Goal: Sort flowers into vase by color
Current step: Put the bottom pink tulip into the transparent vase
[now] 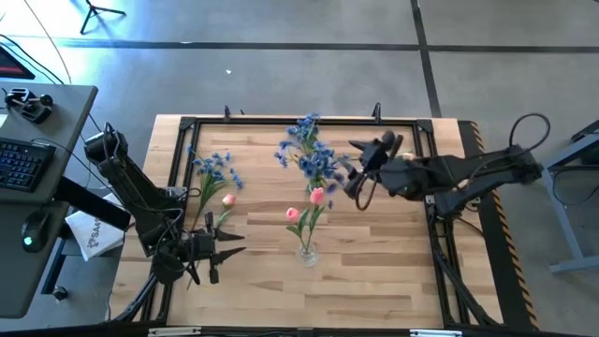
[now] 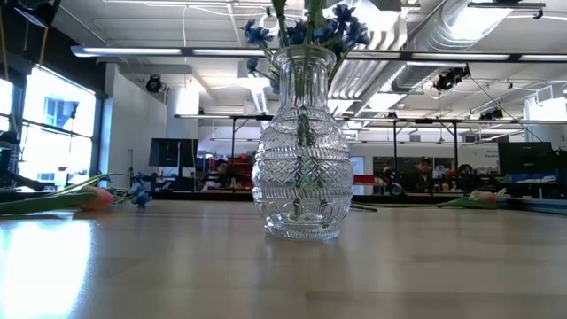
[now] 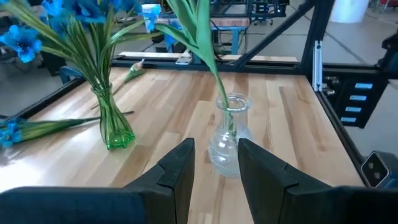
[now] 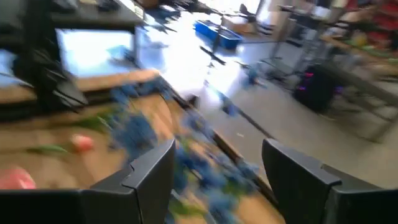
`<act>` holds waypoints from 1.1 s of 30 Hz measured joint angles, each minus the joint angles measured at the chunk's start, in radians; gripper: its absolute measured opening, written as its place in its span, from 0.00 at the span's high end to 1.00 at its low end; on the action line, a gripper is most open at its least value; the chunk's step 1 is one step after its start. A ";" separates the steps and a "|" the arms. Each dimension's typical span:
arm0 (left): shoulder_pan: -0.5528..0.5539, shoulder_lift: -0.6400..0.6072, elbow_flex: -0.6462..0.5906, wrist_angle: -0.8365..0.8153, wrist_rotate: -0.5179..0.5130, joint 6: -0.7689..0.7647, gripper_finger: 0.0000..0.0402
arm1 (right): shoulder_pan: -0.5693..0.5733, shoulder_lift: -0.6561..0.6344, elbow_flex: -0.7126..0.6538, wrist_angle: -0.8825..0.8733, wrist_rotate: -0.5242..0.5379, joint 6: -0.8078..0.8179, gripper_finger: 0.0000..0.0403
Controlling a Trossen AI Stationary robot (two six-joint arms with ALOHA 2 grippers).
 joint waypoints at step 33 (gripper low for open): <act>0.358 -0.082 -0.008 -1.064 0.926 -1.013 0.60 | 0.595 0.688 -0.002 -0.064 0.150 0.955 0.41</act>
